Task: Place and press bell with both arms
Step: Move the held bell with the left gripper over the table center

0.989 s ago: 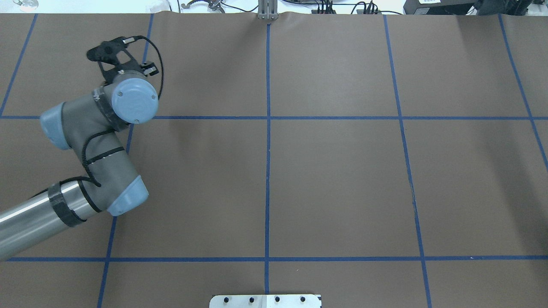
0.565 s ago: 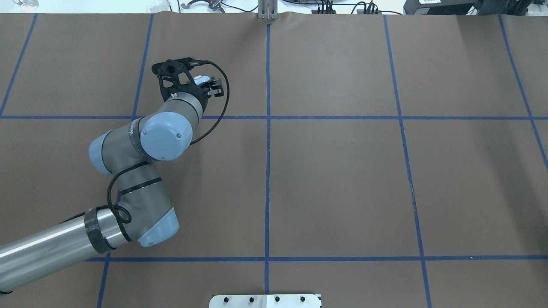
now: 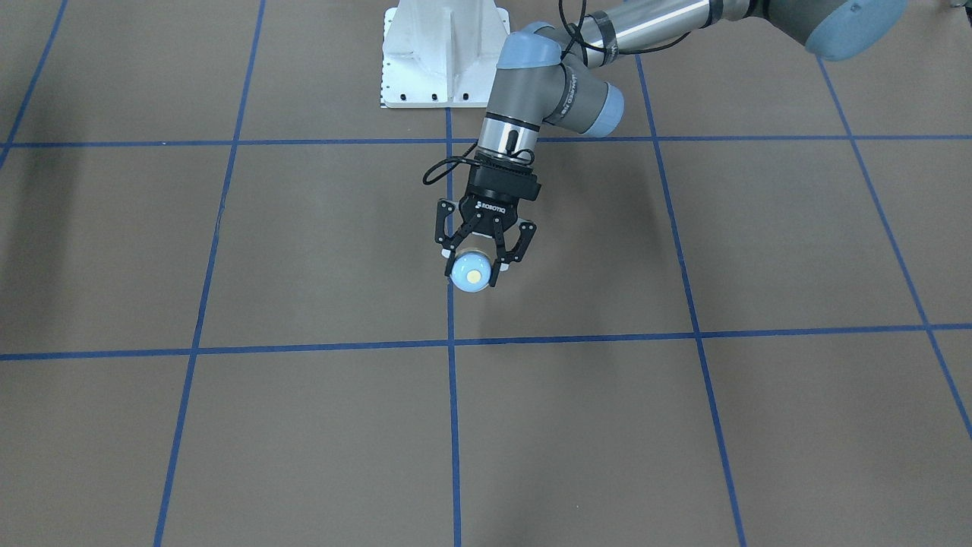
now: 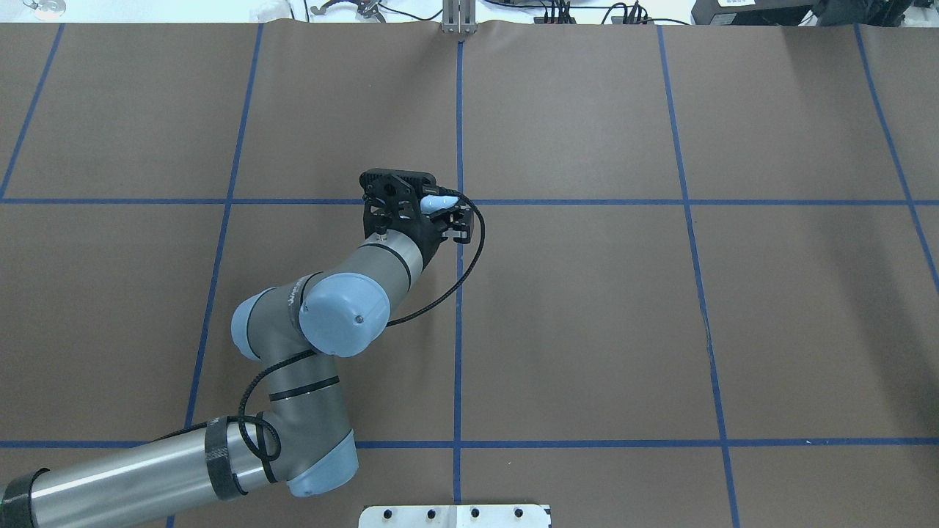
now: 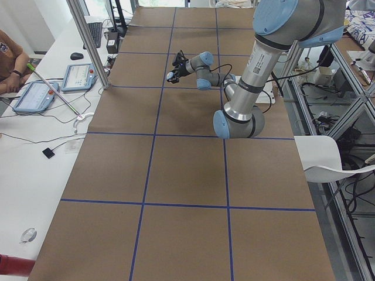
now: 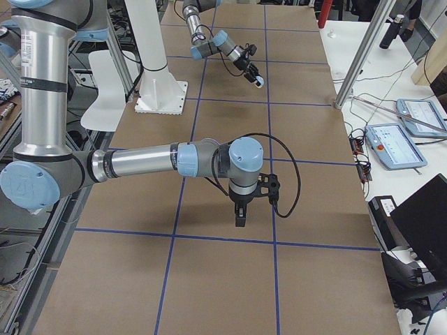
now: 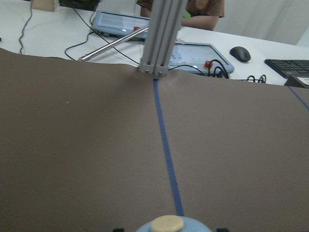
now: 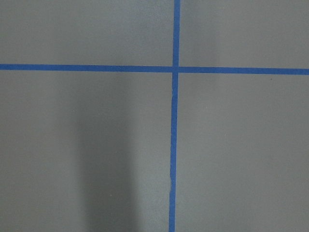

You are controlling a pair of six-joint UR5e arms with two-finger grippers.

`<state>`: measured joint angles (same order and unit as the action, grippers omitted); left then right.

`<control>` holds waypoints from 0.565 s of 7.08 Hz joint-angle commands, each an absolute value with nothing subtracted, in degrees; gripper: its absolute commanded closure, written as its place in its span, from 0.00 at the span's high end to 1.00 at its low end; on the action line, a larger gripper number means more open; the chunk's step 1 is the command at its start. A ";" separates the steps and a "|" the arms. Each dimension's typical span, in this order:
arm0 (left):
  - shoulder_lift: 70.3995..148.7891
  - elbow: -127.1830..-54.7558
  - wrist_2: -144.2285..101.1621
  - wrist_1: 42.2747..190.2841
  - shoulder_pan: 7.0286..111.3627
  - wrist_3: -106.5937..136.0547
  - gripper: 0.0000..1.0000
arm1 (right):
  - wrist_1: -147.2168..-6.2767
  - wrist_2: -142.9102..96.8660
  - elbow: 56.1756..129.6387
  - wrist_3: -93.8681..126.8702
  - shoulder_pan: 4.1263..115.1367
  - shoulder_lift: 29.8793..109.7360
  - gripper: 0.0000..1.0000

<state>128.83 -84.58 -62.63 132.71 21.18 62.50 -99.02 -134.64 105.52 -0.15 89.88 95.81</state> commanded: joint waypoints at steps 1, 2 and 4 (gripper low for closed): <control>130.60 -79.04 -56.91 140.14 18.04 57.51 0.00 | -99.05 -135.00 105.73 3.22 89.82 95.71 1.00; 131.56 -77.53 -52.69 141.93 15.76 56.18 0.00 | -98.97 -135.00 105.73 4.47 89.82 95.71 1.00; 137.16 -69.31 -49.58 142.03 14.77 55.37 0.00 | -98.96 -134.91 105.56 4.48 89.38 95.63 1.00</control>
<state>133.65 -74.34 -51.77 141.60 15.40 55.88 -98.97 -134.97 105.65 4.24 89.52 95.69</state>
